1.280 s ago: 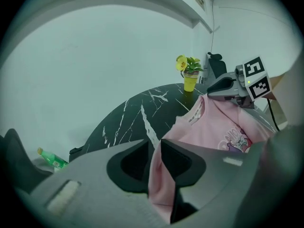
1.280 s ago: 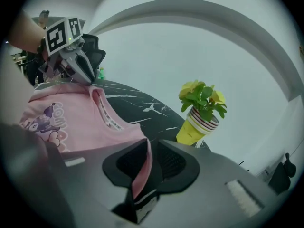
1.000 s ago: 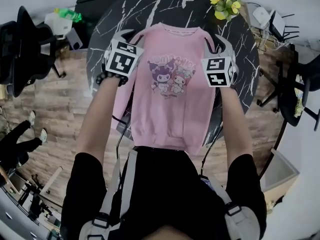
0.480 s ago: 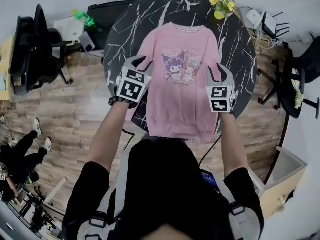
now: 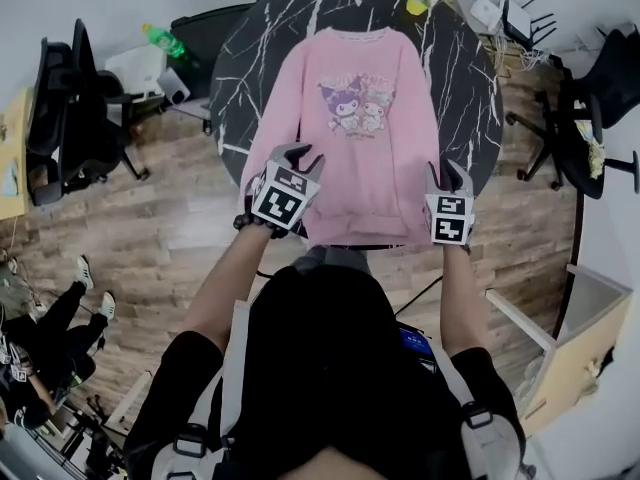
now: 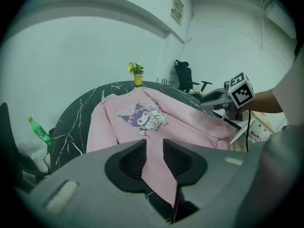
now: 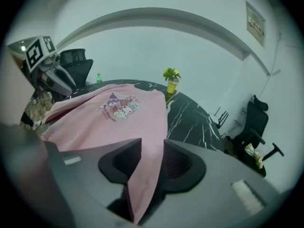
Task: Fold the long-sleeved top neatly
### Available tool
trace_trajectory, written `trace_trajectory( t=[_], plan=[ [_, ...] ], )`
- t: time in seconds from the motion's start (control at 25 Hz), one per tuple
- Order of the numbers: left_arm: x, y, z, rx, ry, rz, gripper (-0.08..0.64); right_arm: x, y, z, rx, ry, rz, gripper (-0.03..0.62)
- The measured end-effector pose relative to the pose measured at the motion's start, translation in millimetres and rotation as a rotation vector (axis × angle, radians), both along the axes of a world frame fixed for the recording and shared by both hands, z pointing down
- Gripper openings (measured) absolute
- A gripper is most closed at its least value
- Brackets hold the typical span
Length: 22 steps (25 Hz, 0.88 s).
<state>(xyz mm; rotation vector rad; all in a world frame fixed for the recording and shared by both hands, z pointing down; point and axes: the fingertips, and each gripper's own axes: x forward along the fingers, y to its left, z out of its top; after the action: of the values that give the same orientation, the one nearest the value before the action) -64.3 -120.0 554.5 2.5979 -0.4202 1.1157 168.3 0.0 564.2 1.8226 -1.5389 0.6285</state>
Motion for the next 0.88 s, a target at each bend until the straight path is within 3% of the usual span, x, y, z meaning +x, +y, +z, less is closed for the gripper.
trace_trajectory(
  t=[0.28,0.6,0.72,0.88],
  plan=[
    [11,50,11,-0.026,-0.006,0.088,0.115,-13,71,15,0.005,-0.195,0.146,0.193],
    [32,88,17,-0.049,-0.032,0.188,0.115,-43,114,38,-0.040,-0.272,0.196,0.197],
    [33,98,18,-0.051,-0.041,0.213,0.114,-44,121,43,-0.044,-0.266,0.216,0.184],
    [33,102,18,-0.059,-0.046,0.217,0.107,-38,121,36,-0.018,-0.224,0.236,0.063]
  ],
)
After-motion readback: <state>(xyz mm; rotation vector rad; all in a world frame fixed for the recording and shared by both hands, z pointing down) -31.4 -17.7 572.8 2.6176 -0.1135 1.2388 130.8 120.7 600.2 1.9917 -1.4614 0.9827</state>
